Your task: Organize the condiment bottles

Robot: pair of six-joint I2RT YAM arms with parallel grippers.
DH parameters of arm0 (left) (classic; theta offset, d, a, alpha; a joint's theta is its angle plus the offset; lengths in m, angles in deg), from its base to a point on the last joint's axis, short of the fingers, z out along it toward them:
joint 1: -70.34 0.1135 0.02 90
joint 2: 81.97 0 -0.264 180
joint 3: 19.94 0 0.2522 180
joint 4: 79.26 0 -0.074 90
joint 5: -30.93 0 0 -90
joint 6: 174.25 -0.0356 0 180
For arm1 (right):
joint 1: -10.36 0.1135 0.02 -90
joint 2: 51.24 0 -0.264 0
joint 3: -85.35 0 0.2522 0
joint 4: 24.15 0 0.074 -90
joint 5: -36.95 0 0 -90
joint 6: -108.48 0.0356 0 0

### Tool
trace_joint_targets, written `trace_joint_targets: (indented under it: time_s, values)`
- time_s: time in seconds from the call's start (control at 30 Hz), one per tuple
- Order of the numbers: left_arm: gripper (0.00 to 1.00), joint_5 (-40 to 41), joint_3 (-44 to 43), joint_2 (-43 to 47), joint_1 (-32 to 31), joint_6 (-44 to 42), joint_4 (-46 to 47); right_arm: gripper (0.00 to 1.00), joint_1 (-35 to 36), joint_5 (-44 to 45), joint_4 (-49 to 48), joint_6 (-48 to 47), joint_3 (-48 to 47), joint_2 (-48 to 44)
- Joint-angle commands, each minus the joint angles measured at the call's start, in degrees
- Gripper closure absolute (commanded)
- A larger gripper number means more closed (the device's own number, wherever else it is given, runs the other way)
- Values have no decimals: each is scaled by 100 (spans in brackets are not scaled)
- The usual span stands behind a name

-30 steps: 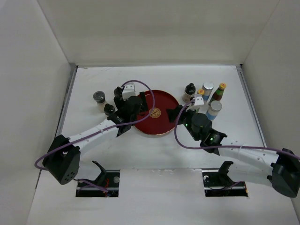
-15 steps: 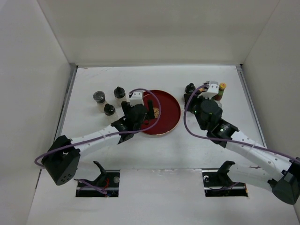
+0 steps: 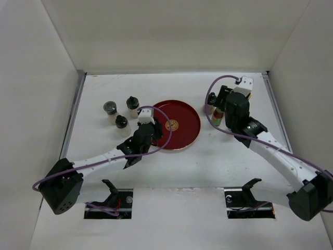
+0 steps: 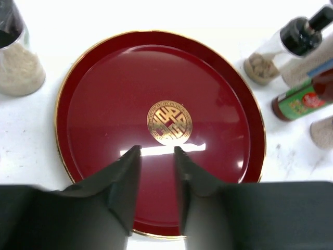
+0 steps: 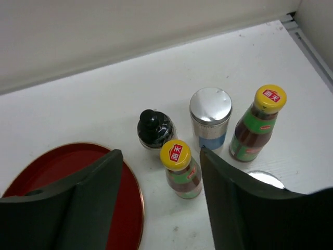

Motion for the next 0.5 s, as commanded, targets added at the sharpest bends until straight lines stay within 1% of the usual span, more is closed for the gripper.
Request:
trace_joint_targets:
  time_s: [0.0, 0.07, 0.1, 0.23, 0.3, 0.37, 0.47]
  values:
    - [76, -597, 75, 64, 91, 207, 465, 29, -121, -58, 222, -295, -480, 453]
    - [76, -668, 110, -33, 82, 269, 464, 25, -183, -75, 206, -286, -551, 647]
    - [74, -695, 110, -85, 100, 295, 481, 25, -244, -110, 223, -277, -586, 726]
    - [62, -730, 189, -69, 118, 365, 517, 25, -455, -154, 328, -216, -691, 1008]
    - [59, -704, 224, -60, 109, 366, 604, 26, -508, -180, 346, -163, -683, 1087]
    - [58, -730, 250, -103, 144, 374, 649, 27, -526, -347, 337, -145, -691, 1210]
    - [57, -739, 259, -112, 153, 409, 649, 35, -535, -541, 285, -119, -744, 1447]
